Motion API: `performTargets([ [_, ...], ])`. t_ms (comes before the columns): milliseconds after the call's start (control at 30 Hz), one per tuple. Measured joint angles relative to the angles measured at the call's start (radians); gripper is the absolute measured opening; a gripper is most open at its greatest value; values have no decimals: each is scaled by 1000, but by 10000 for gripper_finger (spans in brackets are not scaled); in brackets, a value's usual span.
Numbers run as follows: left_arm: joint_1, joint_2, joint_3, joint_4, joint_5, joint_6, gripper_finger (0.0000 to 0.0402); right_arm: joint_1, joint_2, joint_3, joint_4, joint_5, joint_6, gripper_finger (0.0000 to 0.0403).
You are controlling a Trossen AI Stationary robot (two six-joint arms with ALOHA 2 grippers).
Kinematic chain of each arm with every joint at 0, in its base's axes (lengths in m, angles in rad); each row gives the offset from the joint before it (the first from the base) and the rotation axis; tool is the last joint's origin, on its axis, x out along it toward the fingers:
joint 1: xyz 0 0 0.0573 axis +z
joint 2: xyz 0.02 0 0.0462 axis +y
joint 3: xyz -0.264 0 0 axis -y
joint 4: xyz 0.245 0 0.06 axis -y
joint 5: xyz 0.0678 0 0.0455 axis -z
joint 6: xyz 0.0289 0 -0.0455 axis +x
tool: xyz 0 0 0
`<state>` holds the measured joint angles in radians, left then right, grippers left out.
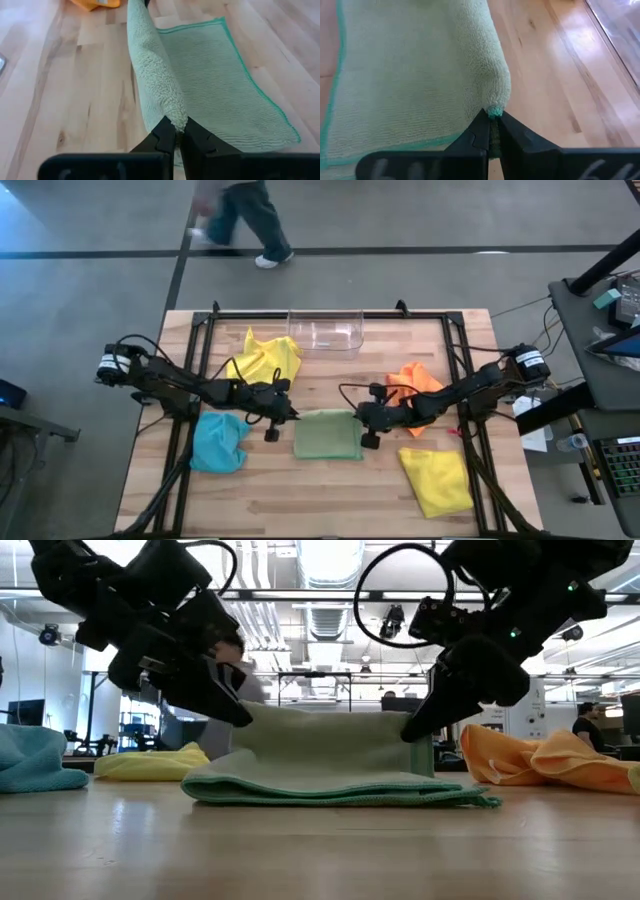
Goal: Fold microfiber towels
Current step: Fold the light green microfiber cloth
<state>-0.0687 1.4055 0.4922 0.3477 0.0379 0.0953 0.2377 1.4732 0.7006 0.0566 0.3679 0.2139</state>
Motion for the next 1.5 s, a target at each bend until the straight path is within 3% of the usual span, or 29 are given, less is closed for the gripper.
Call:
performTargets([
  [833, -192, -45, 40, 0, -150, 22, 0, 110, -39, 32, -37, 19, -47, 12],
  [1200, -276, -48, 56, -86, -253, 22, 0, 148, -39, 32, -42, 26, -83, 12],
  [1500, -344, -34, 86, -99, -261, 15, 0, 196, -39, 33, -41, 25, -80, 12],
])
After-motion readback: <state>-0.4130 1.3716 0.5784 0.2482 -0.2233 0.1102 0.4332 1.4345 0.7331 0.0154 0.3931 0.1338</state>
